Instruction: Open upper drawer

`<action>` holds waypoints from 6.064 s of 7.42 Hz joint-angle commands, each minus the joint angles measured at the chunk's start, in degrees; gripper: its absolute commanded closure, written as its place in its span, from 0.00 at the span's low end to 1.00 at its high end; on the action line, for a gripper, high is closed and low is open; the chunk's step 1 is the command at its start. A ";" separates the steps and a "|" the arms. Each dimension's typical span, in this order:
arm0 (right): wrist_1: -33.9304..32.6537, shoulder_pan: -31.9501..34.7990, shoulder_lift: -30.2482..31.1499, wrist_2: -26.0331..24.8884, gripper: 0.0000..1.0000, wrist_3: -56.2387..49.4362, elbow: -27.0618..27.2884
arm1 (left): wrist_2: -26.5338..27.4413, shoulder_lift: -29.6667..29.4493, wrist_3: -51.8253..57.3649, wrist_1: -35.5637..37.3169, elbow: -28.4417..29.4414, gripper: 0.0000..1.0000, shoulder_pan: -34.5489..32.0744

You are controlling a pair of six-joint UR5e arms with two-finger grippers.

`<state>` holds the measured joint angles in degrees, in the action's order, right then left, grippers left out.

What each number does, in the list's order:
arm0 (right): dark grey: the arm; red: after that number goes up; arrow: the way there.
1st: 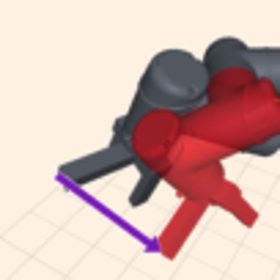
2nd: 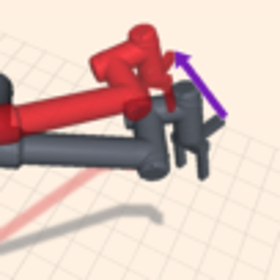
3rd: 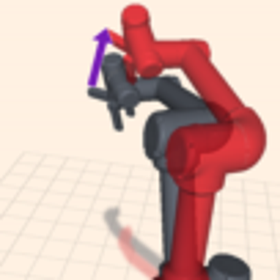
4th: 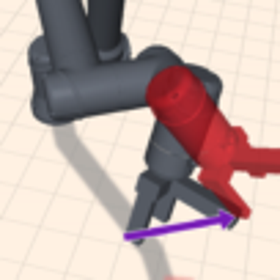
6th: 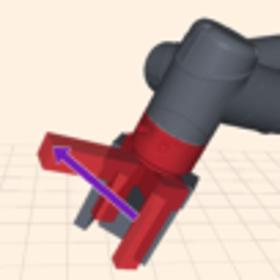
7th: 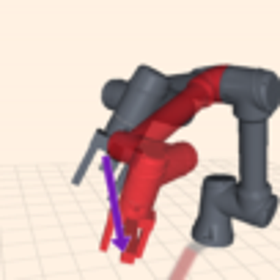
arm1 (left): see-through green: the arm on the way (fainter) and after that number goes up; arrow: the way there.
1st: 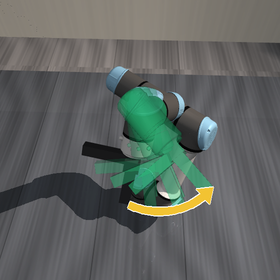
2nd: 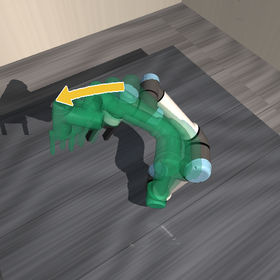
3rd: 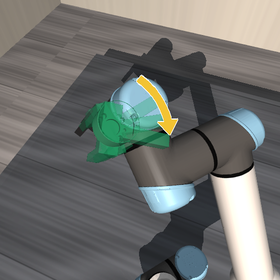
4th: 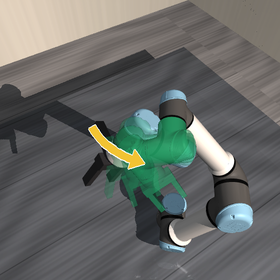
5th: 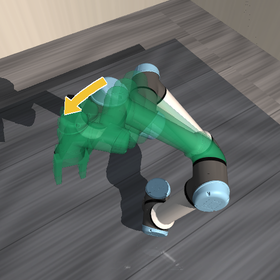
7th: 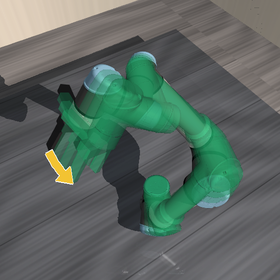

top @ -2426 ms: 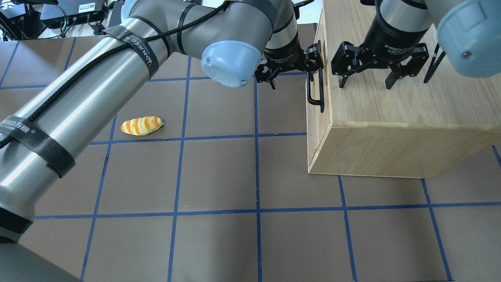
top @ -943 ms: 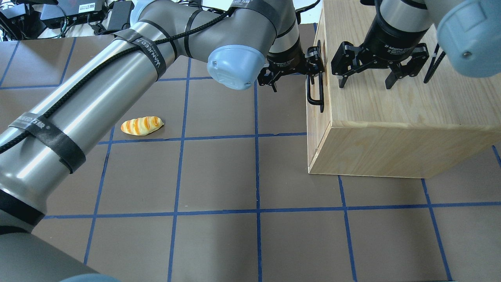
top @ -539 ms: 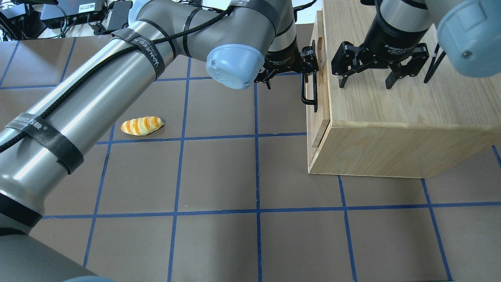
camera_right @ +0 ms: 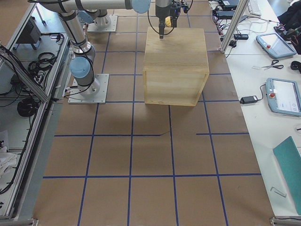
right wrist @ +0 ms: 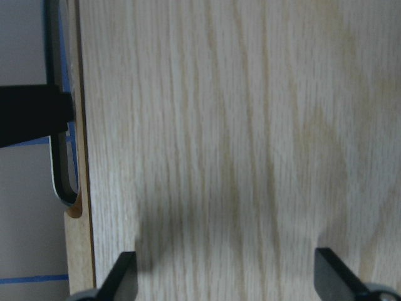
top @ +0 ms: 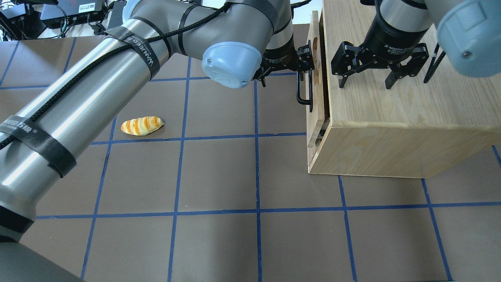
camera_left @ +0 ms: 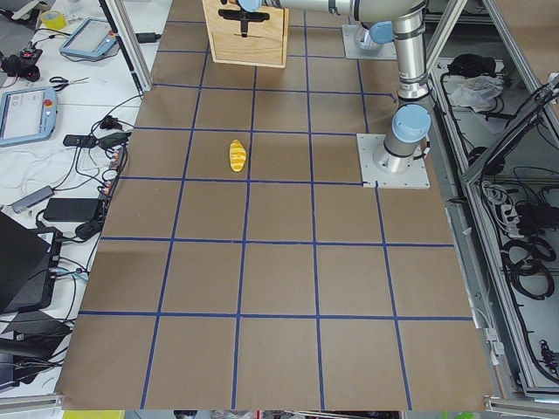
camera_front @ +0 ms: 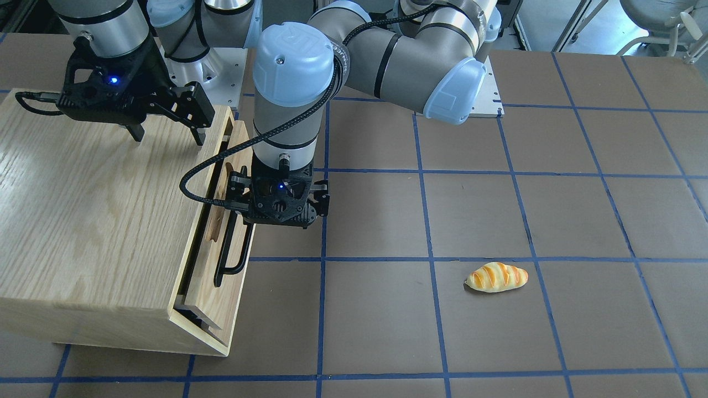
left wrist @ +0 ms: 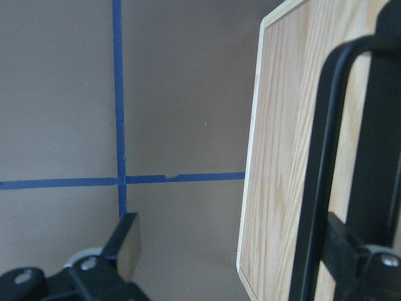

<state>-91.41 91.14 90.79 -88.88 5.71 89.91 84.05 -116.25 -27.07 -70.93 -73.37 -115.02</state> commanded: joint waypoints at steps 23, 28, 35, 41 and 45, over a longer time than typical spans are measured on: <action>0.00 0.00 0.00 -0.06 0.00 0.00 0.00 | 4.10 3.04 2.72 -6.94 -0.46 0.00 9.55; 0.00 0.00 0.00 0.03 0.00 0.00 0.00 | 4.19 3.39 4.57 -8.00 -0.55 0.00 10.69; 0.00 0.00 0.00 0.03 0.00 0.00 0.00 | 1.03 3.40 4.66 -8.09 -0.20 0.00 10.43; 0.00 0.00 0.00 0.03 0.00 0.00 0.00 | 1.11 3.05 4.84 -7.47 -1.87 0.00 10.08; 0.00 0.00 0.00 -0.06 0.00 0.00 0.00 | 0.24 3.83 4.75 -7.47 -1.26 0.00 10.17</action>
<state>-91.41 91.14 90.79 -88.94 5.71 89.91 84.75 -112.66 -22.29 -78.40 -74.84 -104.83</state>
